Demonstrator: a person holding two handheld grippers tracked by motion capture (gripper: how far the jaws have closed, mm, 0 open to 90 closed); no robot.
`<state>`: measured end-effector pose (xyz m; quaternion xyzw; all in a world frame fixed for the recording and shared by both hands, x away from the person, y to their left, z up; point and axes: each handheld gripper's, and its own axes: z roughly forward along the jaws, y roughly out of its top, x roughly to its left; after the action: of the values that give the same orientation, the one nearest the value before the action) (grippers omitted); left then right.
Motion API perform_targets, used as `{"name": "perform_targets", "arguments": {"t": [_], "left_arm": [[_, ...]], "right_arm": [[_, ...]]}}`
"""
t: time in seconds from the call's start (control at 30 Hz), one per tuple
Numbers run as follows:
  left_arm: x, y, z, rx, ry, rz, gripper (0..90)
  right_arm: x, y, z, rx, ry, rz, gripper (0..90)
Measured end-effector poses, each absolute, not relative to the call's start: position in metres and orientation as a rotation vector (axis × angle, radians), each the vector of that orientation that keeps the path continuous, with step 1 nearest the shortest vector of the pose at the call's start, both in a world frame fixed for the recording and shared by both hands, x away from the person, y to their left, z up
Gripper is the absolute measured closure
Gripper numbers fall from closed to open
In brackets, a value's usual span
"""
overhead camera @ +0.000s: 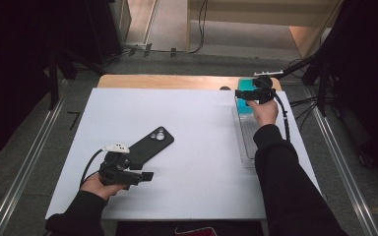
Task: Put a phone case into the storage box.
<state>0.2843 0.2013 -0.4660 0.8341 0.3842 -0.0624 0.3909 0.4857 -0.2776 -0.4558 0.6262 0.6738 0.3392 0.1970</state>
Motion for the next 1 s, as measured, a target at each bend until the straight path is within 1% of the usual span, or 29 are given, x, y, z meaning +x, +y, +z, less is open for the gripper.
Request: {"name": "perform_targets", "arguments": {"t": [0.33,0.67,1.0], "left_arm": [[0.286,0.201,-0.466,2.118,0.977,-0.162,31.2],[0.288,0.201,-0.465,2.11,0.986,-0.16,31.2],[0.292,0.202,-0.464,2.107,1.002,-0.167,31.2]], "right_arm": [[0.473,-0.28,-0.443,1.75,1.92,0.933,0.0],[0.443,-0.277,-0.429,1.765,1.947,0.943,0.0],[0.412,-0.261,-0.415,1.698,2.065,1.035,0.0]]}}
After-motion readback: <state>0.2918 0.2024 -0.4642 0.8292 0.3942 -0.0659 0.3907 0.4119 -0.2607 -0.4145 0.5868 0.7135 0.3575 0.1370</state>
